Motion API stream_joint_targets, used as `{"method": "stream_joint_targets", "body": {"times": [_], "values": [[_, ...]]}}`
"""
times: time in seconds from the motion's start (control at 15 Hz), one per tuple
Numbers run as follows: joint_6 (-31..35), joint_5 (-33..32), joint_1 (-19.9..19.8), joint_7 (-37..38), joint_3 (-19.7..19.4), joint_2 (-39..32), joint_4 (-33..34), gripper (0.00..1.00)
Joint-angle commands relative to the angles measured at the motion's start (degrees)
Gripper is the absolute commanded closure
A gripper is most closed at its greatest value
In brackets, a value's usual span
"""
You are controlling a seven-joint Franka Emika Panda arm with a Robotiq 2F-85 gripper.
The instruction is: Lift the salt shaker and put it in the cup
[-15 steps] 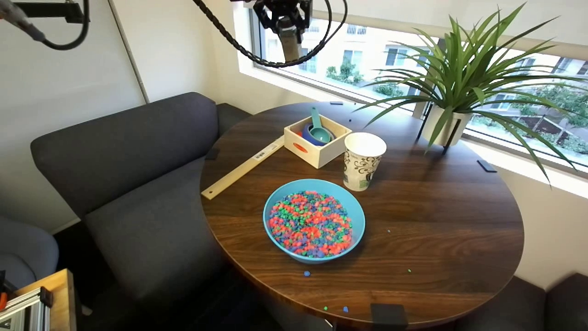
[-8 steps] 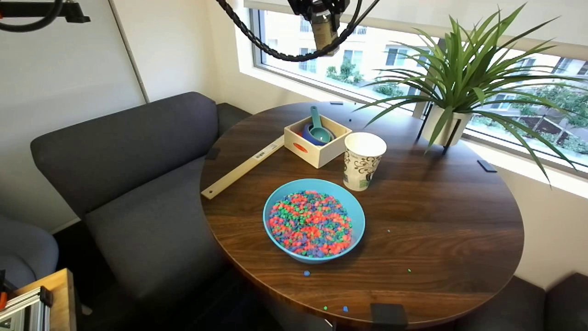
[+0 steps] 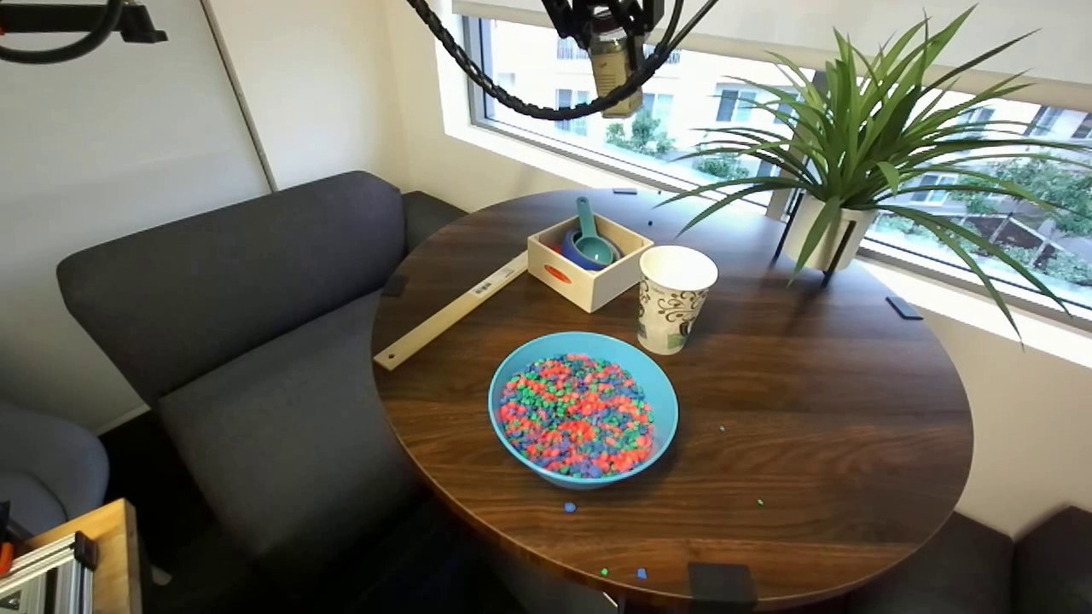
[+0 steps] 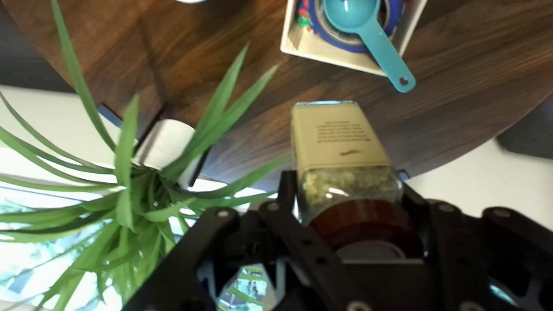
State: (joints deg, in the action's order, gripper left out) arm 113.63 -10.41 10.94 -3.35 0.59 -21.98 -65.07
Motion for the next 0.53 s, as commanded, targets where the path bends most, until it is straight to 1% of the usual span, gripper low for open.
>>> {"method": "stream_joint_targets", "body": {"times": [0.0, 0.13, 0.2, 0.47], "values": [[-8.2, -0.2, -1.4, 2.3, -2.3, 0.3, 3.4, 0.74], [-8.0, 2.0, -3.1, 1.6, -2.7, 0.8, 3.1, 0.74], [-6.0, 3.2, -4.4, 1.2, -2.8, 1.1, 2.2, 0.74], [-3.4, 5.5, -7.6, 3.2, -3.7, 0.7, 2.1, 0.74]]}}
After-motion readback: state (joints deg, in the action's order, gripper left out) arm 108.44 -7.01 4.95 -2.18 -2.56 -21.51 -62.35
